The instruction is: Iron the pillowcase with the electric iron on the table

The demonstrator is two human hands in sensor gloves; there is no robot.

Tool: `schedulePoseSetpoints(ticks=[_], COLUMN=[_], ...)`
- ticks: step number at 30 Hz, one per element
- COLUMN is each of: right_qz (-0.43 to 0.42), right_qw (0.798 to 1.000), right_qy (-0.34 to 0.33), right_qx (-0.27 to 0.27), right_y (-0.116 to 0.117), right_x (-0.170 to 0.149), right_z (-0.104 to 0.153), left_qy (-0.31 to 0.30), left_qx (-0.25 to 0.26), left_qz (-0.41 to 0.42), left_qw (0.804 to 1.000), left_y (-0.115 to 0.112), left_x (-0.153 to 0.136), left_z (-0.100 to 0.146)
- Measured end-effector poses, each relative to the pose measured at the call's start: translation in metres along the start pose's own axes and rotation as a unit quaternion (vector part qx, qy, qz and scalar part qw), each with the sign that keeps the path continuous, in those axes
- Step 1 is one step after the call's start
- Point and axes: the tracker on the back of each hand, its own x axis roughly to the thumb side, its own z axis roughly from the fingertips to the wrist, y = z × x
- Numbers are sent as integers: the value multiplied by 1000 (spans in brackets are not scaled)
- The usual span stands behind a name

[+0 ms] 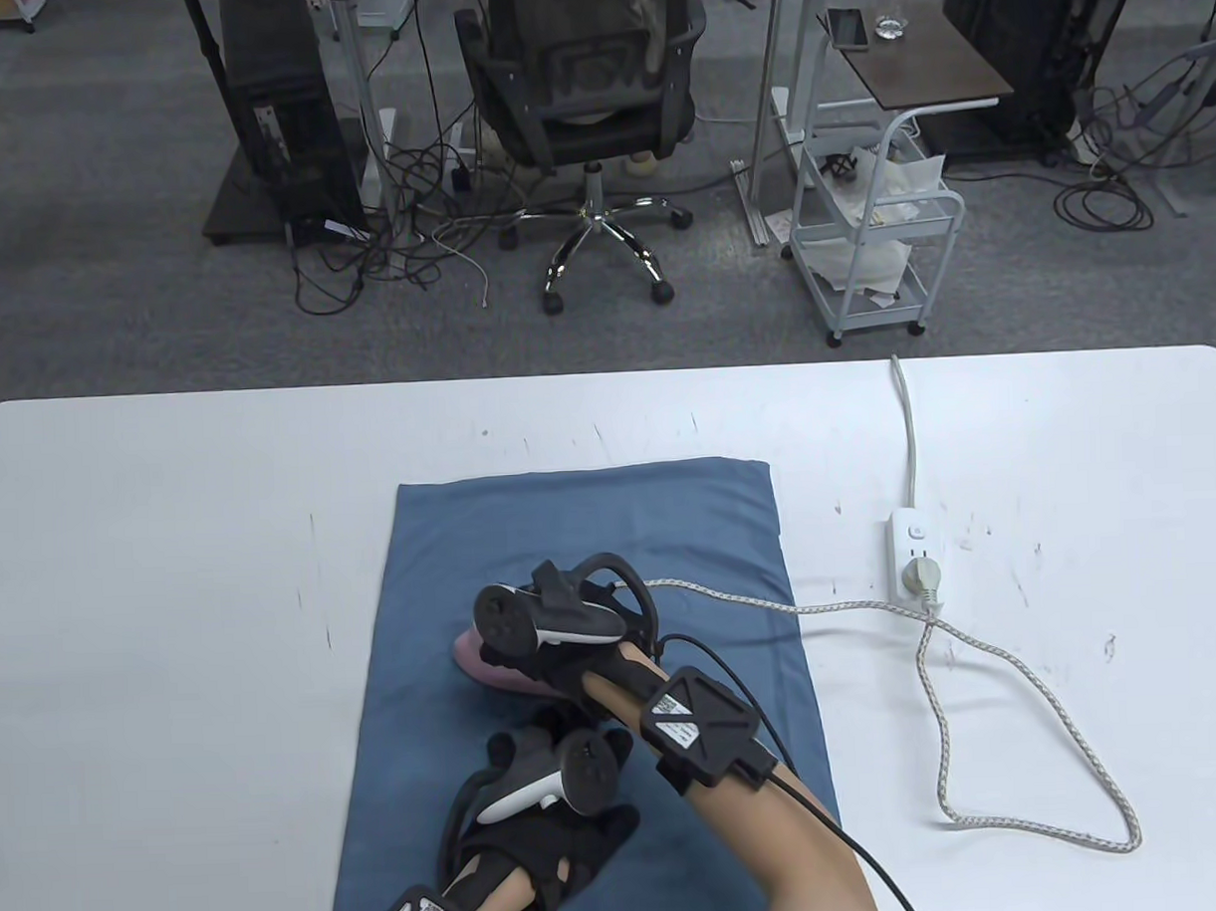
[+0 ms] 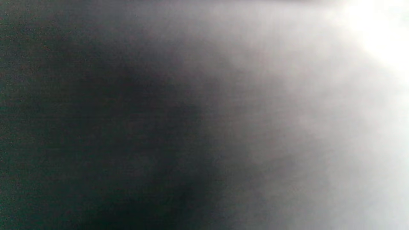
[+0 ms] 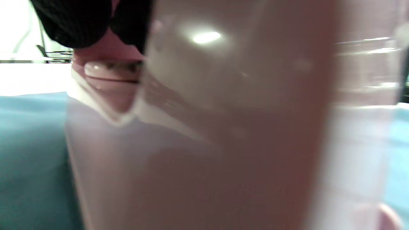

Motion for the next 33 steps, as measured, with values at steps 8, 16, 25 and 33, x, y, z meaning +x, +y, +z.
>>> schedulePoseSetpoints(ticks=[8, 16, 25, 33], right_qz=[-5, 25, 52, 56], right_qw=[997, 993, 983, 962], right_qy=[75, 110, 175, 267], right_qx=[10, 22, 16, 25], right_y=[2, 0, -1, -2], right_x=[-12, -34, -100, -170], right_z=[-36, -17, 44, 101], left_qy=[-1, 0, 0, 0], left_qx=[0, 0, 0, 0], left_qz=[1, 0, 0, 0], left_qw=[1000, 1000, 1000, 1000], left_y=[0, 0, 0, 1], left_x=[0, 0, 0, -1], left_z=[0, 0, 0, 0])
